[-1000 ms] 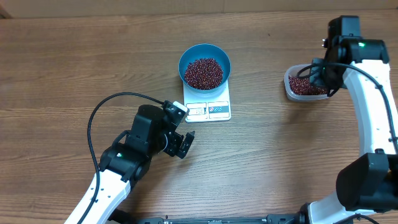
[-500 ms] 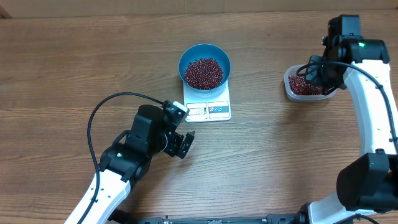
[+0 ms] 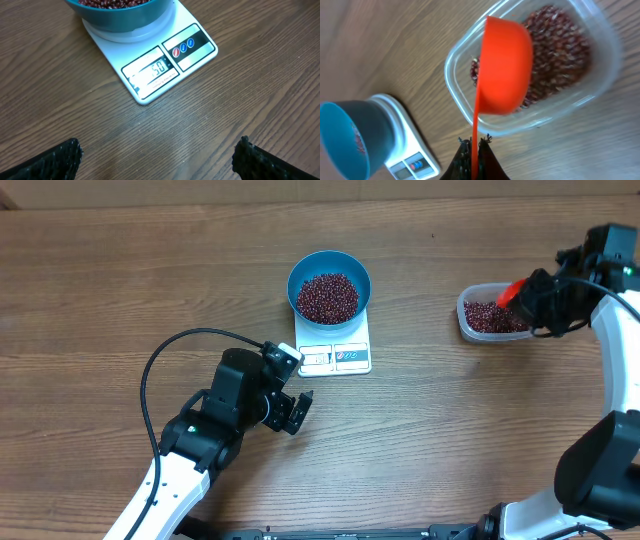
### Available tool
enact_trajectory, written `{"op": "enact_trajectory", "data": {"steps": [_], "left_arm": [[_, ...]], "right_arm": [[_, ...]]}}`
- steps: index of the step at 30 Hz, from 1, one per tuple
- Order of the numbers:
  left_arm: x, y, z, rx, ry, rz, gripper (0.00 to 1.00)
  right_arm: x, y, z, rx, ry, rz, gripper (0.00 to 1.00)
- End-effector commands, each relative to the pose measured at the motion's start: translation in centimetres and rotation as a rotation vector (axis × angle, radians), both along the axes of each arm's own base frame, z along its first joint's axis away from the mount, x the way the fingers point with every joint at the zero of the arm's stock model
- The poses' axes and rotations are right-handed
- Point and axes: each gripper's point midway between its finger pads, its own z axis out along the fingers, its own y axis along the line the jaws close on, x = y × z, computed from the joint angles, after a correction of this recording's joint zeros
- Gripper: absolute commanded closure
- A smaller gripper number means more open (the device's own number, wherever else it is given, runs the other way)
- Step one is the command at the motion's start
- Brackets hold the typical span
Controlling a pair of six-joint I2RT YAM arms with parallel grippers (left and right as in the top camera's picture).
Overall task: Scoop item into bowl and weigh 150g on scale
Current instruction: 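Lower the red scoop into the tub and release it from the right gripper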
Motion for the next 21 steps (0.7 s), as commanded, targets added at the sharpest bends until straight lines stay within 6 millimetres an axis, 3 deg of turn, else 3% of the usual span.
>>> {"op": "enact_trajectory", "data": {"steps": [1, 7, 13, 21], "left_arm": [[0.1, 0.2, -0.3, 0.002, 0.009, 0.014, 0.01], [0.1, 0.2, -0.3, 0.002, 0.009, 0.014, 0.0], [0.1, 0.2, -0.3, 0.002, 0.009, 0.014, 0.01], [0.1, 0.2, -0.3, 0.002, 0.009, 0.014, 0.0]], "right_arm": [[-0.1, 1.9, -0.8, 0.146, -0.012, -0.039, 0.96], [0.4, 1.8, -2.4, 0.185, -0.016, -0.123, 0.95], [0.3, 1.8, -2.5, 0.191, -0.006, -0.131, 0.49], [-0.7, 2.1, -2.9, 0.198, 0.038, -0.129, 0.25]]}}
